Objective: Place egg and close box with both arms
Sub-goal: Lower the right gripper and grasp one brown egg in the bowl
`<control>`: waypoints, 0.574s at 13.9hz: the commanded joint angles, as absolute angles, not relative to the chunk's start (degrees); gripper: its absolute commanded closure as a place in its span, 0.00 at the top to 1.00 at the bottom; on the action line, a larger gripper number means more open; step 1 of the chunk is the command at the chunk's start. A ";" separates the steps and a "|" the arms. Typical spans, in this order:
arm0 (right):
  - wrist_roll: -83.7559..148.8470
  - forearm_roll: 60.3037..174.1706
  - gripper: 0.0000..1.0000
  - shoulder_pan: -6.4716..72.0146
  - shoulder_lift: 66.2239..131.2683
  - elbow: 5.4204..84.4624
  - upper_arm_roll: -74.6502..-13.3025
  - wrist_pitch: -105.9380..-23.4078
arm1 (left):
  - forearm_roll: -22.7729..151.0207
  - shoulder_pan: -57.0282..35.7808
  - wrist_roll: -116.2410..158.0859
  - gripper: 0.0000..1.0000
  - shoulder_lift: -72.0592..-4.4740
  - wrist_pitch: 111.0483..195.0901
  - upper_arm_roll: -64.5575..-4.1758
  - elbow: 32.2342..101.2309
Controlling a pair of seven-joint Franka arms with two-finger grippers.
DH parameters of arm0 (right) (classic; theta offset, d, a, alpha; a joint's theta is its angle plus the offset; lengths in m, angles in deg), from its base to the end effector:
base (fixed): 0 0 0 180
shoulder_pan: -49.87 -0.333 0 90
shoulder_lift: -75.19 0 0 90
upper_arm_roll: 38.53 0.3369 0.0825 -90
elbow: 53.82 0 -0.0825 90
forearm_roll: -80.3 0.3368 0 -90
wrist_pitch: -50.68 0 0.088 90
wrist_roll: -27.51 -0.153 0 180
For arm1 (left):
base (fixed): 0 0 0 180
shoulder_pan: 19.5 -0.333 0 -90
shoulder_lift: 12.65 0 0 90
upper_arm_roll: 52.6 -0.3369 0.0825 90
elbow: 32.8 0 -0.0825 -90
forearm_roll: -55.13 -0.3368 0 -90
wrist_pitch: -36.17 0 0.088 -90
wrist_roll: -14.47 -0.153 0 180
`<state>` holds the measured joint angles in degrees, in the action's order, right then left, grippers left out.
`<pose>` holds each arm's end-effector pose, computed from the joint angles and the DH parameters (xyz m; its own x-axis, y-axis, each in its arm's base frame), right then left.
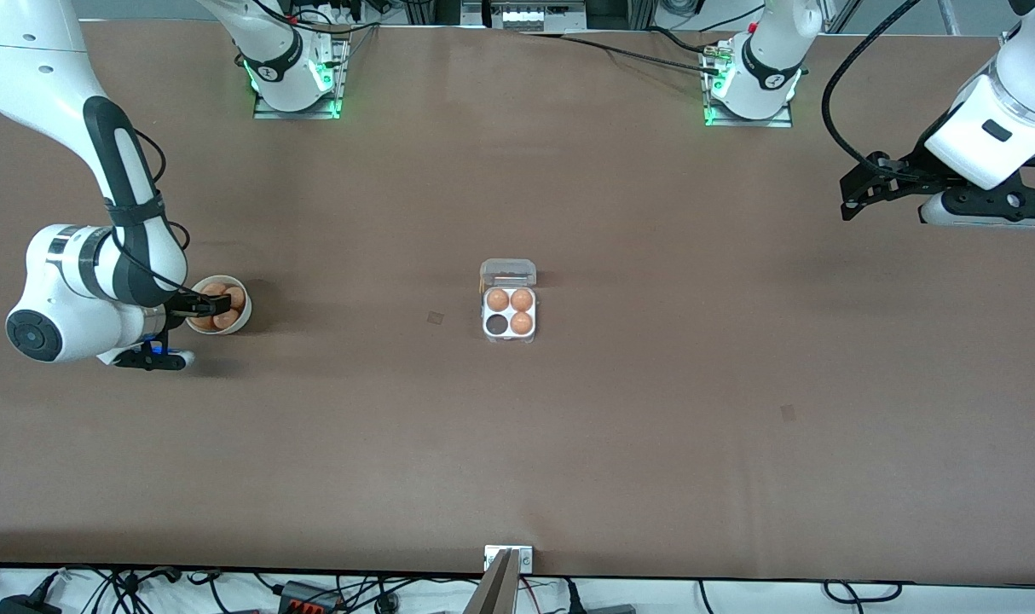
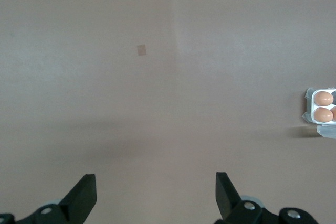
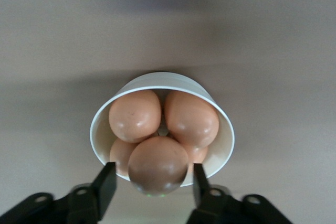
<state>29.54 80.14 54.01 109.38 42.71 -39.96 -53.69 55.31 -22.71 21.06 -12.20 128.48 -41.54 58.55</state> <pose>0.5749 -0.0553 0.2321 0.8944 -0.0533 -0.4440 -0.0593 -0.9982 0.0004 0.5048 -0.0705 0.5969 0.9995 -0.0219 0.0241 -0.0220 -0.9997 0.0044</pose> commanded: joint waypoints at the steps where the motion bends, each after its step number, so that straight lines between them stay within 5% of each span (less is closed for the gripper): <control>1: 29.80 79.42 0.39 54.88 109.65 42.07 -39.41 -53.03 | 54.69 -23.10 21.59 1.00 -12.12 128.28 -41.18 57.72; 5: 30.76 79.42 0.21 55.05 109.65 42.07 -39.41 -52.76 | 54.60 -23.10 21.59 1.00 -12.12 128.28 -41.18 57.72; 8: 31.12 79.42 0.20 55.06 109.47 41.98 -39.41 -52.76 | 54.60 -23.10 21.59 1.00 -12.12 128.19 -41.09 57.72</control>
